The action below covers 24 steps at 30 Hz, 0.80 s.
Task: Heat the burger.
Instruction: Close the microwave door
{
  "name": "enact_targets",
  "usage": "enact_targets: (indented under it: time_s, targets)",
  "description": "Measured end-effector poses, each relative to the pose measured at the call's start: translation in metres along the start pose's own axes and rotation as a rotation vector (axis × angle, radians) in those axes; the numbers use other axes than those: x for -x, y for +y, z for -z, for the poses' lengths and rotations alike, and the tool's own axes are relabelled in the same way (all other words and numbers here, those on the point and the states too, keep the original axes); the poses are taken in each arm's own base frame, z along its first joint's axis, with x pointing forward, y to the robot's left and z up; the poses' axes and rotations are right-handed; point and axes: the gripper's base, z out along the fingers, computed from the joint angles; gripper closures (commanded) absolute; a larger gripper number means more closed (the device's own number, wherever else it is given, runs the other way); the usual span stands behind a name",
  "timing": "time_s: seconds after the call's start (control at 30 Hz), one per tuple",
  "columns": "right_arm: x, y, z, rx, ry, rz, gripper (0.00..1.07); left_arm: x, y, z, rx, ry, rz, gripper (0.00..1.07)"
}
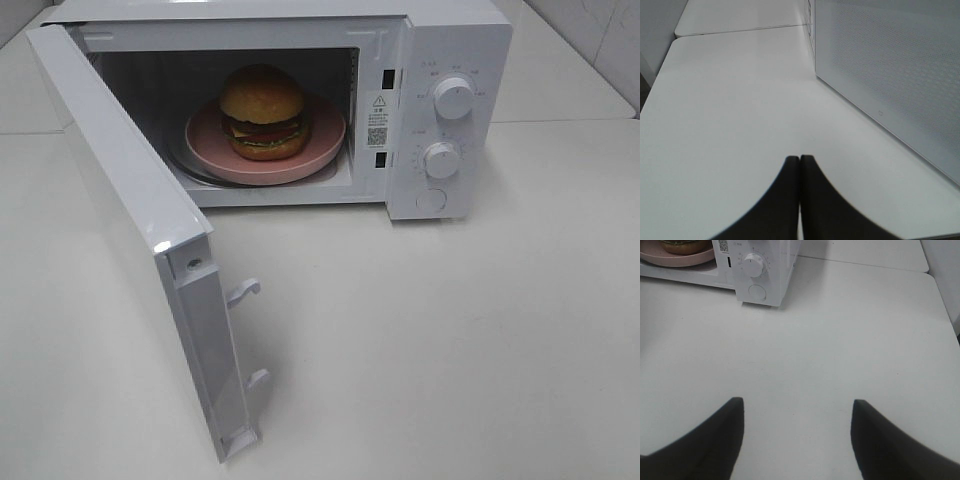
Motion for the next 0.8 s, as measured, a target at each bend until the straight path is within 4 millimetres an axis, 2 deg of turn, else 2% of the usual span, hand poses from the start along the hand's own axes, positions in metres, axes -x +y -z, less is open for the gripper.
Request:
enact_targets:
  time_s: [0.43,0.67,0.8]
  targets:
    - [-0.0014,-0.0001,0.0031,-0.001,-0.024,-0.002,0.48,0.0002,-0.0013,0.0,-0.015,-0.002,0.008,1.06]
    - [-0.0014,-0.0001,0.0031,-0.001,-0.024,-0.002,0.48,0.0016,-0.008,0.0004,-0.088,-0.015,0.051,1.06]
    - [-0.0014,-0.0002,0.0031,-0.002,-0.024,-0.001,0.48,0.0085,-0.0084,0.0032,-0.094,-0.079,0.059,1.06]
